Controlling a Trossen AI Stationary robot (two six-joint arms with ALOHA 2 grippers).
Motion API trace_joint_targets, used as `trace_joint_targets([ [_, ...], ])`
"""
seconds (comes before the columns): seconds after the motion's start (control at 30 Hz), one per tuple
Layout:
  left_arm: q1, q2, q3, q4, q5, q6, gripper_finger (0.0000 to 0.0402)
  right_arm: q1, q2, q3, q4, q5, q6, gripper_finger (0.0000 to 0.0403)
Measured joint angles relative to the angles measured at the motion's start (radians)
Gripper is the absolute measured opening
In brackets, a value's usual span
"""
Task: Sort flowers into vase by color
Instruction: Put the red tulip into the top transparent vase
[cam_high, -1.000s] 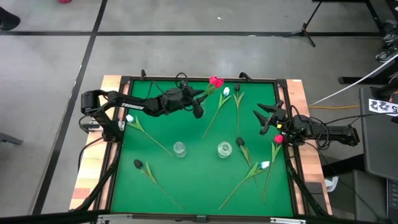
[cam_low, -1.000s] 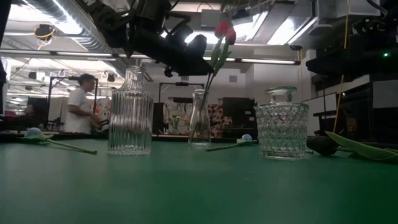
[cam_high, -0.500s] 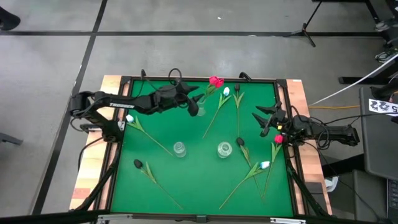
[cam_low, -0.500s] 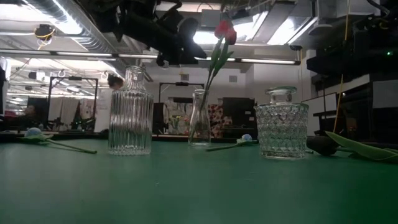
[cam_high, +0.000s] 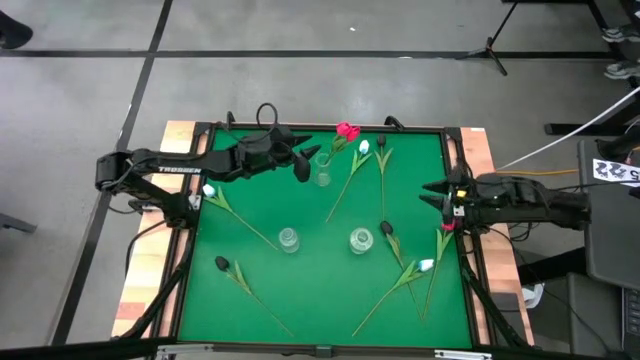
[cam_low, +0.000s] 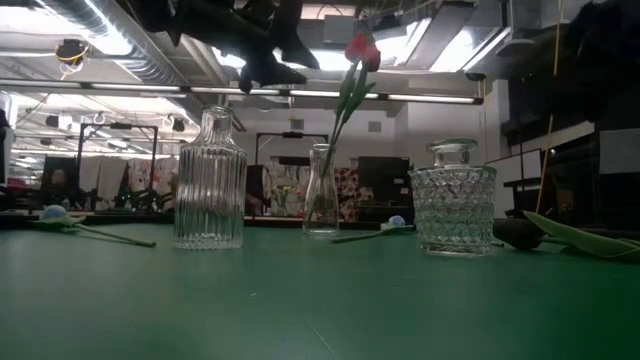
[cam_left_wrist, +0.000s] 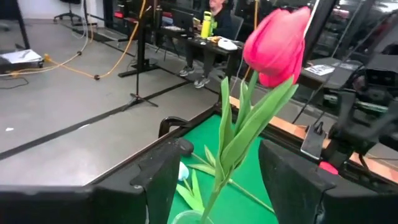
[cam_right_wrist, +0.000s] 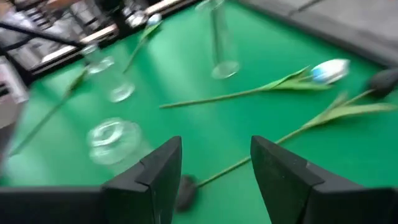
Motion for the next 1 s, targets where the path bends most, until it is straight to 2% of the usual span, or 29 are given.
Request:
trace_joint_targets([
  [0.2,0.000,-0.039,0.000,-0.004,0.007,0.001,0.0212,0.001,0.242,0.108,0.010,-0.248,0.170,0.0193],
  [0.3,0.000,-0.060,0.000,-0.008,0.008,0.013,0.0212,0.015,0.365,0.155,-0.040,-0.369,0.286,0.0193],
  [0.47,0.000,-0.103,0.000,-0.090,0.008,0.015,0.0212,0.149,0.552,0.183,-0.147,-0.345,0.457,0.0193],
  [0.7,0.000,-0.137,0.000,-0.179,0.008,0.015,0.0212,0.416,0.775,0.184,-0.149,-0.196,0.831,0.0193],
  [0.87,0.000,-0.137,0.000,-0.180,0.008,0.019,0.0212,0.573,0.860,0.184,-0.280,-0.188,1.196,0.0193],
  [1.0,0.001,-0.137,0.000,-0.179,0.008,0.038,0.0212,0.602,0.869,0.184,-0.340,-0.234,1.263,0.0193],
])
